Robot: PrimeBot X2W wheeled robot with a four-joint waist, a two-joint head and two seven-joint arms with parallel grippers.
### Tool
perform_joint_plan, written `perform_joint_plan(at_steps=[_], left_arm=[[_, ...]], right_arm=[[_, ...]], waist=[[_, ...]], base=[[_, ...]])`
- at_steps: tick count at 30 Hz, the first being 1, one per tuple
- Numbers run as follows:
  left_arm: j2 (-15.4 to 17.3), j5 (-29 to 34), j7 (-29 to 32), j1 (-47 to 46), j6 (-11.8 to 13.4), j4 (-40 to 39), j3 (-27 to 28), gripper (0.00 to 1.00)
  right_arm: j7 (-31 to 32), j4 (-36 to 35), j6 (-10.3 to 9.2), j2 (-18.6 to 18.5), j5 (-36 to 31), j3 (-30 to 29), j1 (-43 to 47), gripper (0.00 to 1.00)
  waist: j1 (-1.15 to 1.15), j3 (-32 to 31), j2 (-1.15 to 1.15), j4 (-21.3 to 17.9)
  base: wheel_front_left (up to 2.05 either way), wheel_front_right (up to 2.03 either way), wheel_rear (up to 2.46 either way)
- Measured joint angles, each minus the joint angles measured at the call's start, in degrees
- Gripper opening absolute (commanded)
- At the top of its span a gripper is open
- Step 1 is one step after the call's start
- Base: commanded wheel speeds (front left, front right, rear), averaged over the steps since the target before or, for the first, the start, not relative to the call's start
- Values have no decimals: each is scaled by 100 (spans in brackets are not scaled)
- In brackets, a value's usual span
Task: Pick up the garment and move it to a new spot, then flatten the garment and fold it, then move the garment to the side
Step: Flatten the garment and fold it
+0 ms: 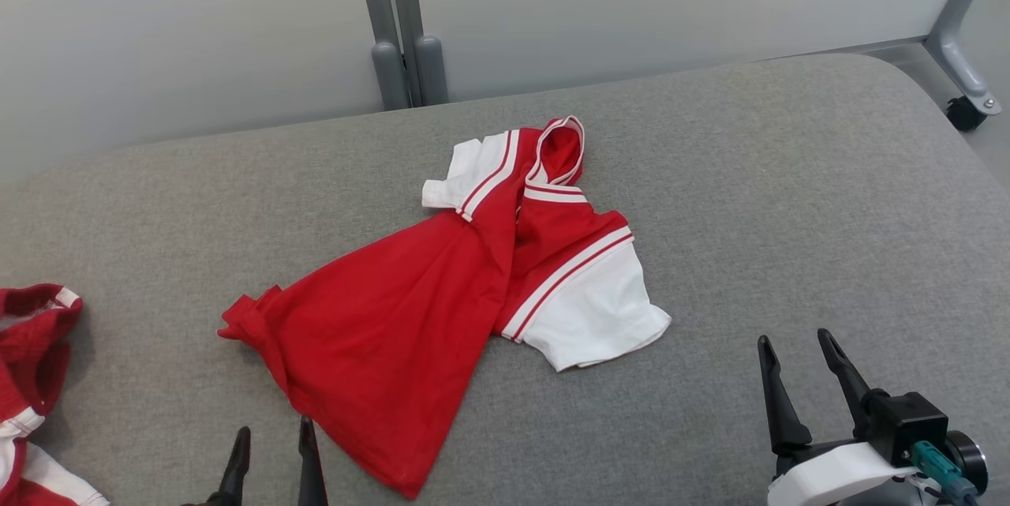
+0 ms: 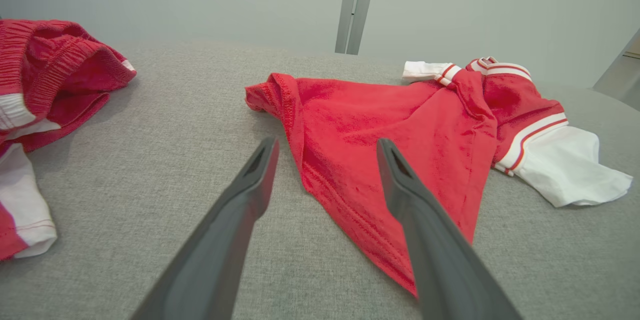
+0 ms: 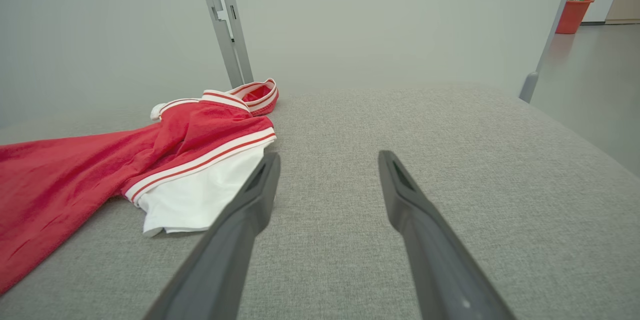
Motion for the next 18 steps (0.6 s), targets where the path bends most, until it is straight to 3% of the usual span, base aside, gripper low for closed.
perform_joint_plan(at_steps=[9,15,18], left_arm=[[-16,174,0,-237,-582,770,-904,100],[-18,-31,2,-944,-604,1163,-1227,100],[-19,-36,225,-1796,-572,1378,-1241,100]], right_arm=[[0,12,0,0,0,76,-3,100],[0,9,0,-3,3,129,-34,100],[0,-13,0,-3,30,212,-227,100]], waist=[[0,22,0,-176],[0,124,0,-281],[0,274,0,-339]], base=[[0,0,0],[0,0,0],[0,0,0]])
